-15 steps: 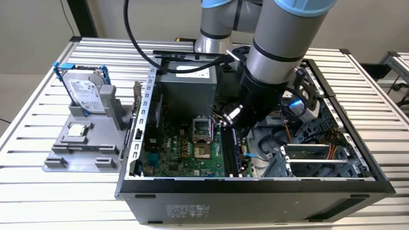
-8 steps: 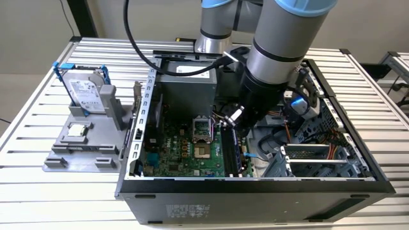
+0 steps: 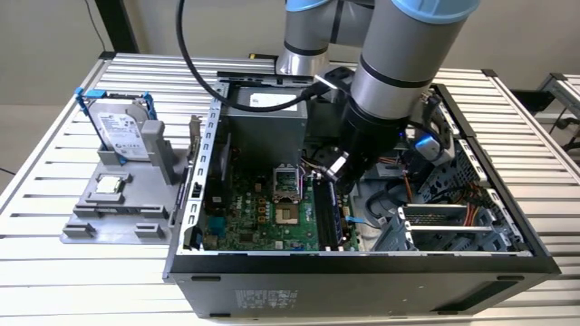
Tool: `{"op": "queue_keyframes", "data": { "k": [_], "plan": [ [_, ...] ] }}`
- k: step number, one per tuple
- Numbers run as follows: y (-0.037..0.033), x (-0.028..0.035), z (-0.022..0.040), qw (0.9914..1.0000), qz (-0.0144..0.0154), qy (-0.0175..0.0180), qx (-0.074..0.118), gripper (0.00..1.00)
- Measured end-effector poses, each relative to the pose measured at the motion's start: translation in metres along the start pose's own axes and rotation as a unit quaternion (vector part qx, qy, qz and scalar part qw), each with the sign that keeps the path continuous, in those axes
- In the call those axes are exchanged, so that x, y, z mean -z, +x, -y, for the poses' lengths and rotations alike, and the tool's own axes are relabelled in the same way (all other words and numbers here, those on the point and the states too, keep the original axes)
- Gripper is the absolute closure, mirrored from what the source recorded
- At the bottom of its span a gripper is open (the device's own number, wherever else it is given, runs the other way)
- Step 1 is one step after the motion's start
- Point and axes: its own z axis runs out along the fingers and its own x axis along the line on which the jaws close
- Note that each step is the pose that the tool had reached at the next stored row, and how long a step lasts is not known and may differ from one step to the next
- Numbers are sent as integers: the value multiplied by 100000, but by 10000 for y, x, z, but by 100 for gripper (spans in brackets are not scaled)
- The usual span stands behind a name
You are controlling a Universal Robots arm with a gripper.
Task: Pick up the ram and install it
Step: 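Press down the ram until it locks into place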
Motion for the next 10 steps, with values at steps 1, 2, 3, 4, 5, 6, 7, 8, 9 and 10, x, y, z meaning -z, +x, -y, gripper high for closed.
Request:
{"op": "queue_keyframes", "data": {
  "k": [1, 2, 3, 4, 5, 6, 7, 8, 9, 10],
  "plan": [
    [-1, 0, 1, 99999, -8, -14, 469, 100],
    [-2, -1, 1, 99995, -9, -34, 966, 100],
    [-3, 0, 2, 99990, -16, -51, 1443, 100],
    [-3, 0, 3, 99981, -24, -66, 1923, 100],
    [-4, 0, 3, 99971, -25, -86, 2409, 100],
    [-5, 0, 4, 99958, -32, -104, 2879, 100],
    [-5, 0, 4, 99944, -38, -117, 3349, 100],
    [-6, 0, 5, 99928, -48, -128, 3800, 100],
    [-7, 0, 6, 99909, -56, -140, 4257, 100],
    [-8, 0, 7, 99890, -68, -145, 4681, 100]
  ]
}}
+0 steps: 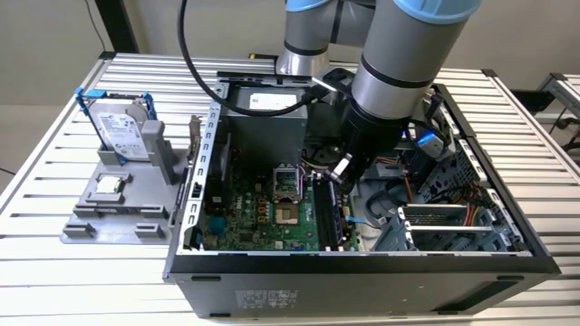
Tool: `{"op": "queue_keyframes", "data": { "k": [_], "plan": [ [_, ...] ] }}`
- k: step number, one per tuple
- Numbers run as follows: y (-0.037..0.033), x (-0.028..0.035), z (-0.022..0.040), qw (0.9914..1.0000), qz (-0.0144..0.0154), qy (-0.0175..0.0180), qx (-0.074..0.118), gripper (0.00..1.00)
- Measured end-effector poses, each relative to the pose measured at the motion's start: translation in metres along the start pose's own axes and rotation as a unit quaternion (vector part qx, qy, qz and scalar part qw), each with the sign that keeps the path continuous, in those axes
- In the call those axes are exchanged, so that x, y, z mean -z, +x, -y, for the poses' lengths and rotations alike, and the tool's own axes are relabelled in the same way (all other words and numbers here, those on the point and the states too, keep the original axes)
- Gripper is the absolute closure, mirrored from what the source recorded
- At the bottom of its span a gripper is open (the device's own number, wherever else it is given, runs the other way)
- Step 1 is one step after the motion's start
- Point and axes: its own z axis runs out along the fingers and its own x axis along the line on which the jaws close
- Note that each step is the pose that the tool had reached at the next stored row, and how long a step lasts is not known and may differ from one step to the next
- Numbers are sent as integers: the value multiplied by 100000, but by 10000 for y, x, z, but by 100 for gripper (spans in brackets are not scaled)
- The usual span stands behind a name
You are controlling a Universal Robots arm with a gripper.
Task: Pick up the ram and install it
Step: 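Press down the ram until it locks into place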
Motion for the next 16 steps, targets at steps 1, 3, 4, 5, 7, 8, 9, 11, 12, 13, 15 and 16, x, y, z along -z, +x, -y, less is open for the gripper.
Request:
{"op": "queue_keyframes", "data": {
  "k": [1, 3, 4, 5, 7, 8, 9, 11, 12, 13, 15, 16],
  "plan": [
    [-1, 0, 1, 99999, -15, -5, 408, 100],
    [-2, 0, 2, 99992, -42, -17, 1254, 100],
    [-3, 0, 2, 99985, -54, -25, 1728, 100],
    [-3, -1, 2, 99975, -70, -33, 2255, 100],
    [-3, 0, 2, 99945, -115, -40, 3329, 100],
    [-3, 0, 2, 99926, -131, -49, 3844, 100],
    [-4, 0, 2, 99904, -146, -56, 4382, 100],
    [-4, 0, 3, 99859, -177, -66, 5310, 100],
    [-4, 0, 3, 99834, -192, -72, 5748, 100],
    [-5, 0, 3, 99805, -206, -79, 6233, 100],
    [-6, 0, 4, 99745, -234, -88, 7128, 100],
    [-6, 0, 4, 99710, -247, -91, 7601, 100]
  ]
}}
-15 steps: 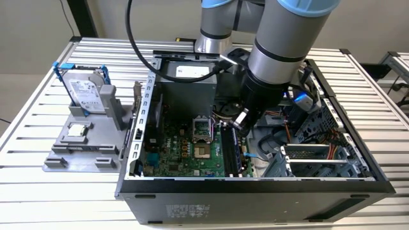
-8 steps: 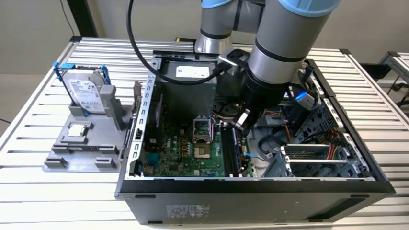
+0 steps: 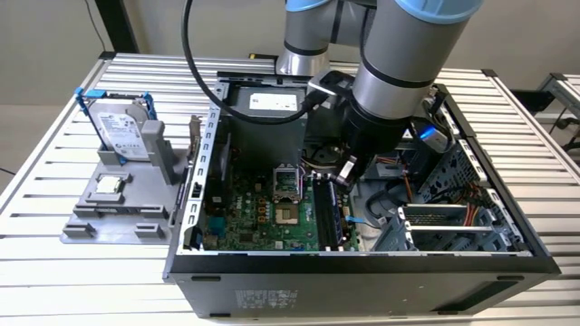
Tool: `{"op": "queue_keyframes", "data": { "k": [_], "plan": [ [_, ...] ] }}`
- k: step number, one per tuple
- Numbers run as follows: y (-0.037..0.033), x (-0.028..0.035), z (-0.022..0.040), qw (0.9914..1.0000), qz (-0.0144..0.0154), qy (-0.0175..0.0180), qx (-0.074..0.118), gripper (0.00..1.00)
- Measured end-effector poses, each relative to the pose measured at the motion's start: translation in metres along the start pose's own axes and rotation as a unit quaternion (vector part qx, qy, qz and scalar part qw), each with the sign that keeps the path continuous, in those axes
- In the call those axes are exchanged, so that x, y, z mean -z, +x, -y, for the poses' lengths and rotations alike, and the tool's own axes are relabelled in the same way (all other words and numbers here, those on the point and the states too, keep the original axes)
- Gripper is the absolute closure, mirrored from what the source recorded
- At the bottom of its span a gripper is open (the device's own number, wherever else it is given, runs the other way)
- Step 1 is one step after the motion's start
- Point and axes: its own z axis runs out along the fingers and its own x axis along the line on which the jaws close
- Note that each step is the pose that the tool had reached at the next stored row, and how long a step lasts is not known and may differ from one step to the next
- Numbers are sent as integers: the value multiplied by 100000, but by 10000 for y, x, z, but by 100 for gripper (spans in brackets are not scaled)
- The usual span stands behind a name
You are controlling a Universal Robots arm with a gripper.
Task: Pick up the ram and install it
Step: 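Press down the ram until it locks into place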
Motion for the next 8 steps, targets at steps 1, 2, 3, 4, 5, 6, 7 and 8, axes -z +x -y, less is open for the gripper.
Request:
{"op": "queue_keyframes", "data": {
  "k": [1, 2, 3, 4, 5, 6, 7, 8],
  "plan": [
    [-1, 0, 0, 99999, -13, -5, 446, 100],
    [-1, 0, 1, 99996, -28, -10, 896, 100],
    [-1, 0, 1, 99990, -40, -15, 1379, 100],
    [-1, 0, 2, 99983, -53, -18, 1850, 100],
    [-2, 0, 2, 99973, -69, -20, 2328, 100],
    [-2, 0, 2, 99961, -79, -21, 2805, 100],
    [-2, 0, 2, 99946, -91, -19, 3290, 100],
    [-2, 1, 2, 99927, -110, -21, 3819, 100]
  ]
}}
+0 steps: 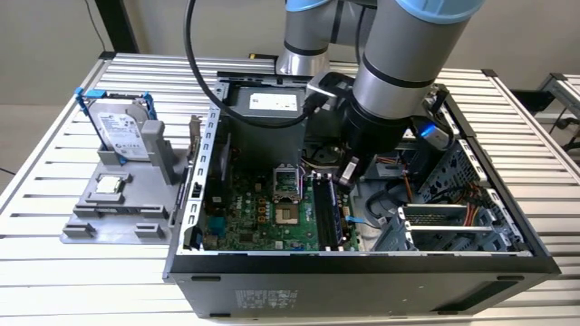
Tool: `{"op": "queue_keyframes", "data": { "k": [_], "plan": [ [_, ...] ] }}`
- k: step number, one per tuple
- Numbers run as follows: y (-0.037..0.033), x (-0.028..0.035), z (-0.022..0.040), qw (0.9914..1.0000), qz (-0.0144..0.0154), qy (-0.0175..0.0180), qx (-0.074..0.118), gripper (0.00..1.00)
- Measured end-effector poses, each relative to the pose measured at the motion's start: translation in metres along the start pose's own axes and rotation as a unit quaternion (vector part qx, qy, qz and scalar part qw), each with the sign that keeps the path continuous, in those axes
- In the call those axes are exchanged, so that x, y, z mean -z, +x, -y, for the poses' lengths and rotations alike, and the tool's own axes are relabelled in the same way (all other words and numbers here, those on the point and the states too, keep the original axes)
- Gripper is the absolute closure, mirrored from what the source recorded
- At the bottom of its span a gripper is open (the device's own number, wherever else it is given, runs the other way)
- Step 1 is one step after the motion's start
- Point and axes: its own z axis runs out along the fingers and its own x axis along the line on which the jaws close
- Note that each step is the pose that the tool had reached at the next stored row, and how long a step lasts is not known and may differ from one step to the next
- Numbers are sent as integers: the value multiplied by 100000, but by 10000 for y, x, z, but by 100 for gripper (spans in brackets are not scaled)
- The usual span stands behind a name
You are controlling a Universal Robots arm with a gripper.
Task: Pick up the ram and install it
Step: 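Press down the ram until it locks into place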
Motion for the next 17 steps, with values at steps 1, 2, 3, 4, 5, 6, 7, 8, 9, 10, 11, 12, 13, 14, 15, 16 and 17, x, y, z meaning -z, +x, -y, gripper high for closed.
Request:
{"op": "queue_keyframes", "data": {
  "k": [1, 2, 3, 4, 5, 6, 7, 8, 9, 10, 11, 12, 13, 14, 15, 16, 17],
  "plan": [
    [0, 0, 0, 99999, -18, 2, 511, 100],
    [0, 0, 0, 99994, -31, -2, 1051, 100],
    [0, 0, 0, 99987, -46, -9, 1612, 100],
    [0, 0, 0, 99976, -63, -15, 2181, 100],
    [0, 0, 0, 99963, -79, -23, 2725, 100],
    [0, 0, 0, 99946, -90, -25, 3286, 100],
    [0, -1, 0, 99925, -101, -26, 3862, 100],
    [0, -1, 1, 99904, -109, -23, 4384, 100],
    [0, -1, 1, 99878, -119, -23, 4928, 100],
    [0, -1, 1, 99852, -126, -15, 5443, 100],
    [0, -1, 1, 99822, -133, -8, 5960, 100],
    [0, -1, 1, 99791, -143, -2, 6465, 100],
    [0, 0, 1, 99759, -159, 6, 6934, 100],
    [0, -1, 1, 99720, -164, 10, 7474, 100],
    [0, 0, 1, 99683, -176, 14, 7948, 100],
    [-1, -1, 2, 99641, -184, 18, 8460, 100],
    [-1, -1, 2, 99597, -195, 18, 8969, 100]
  ]
}}
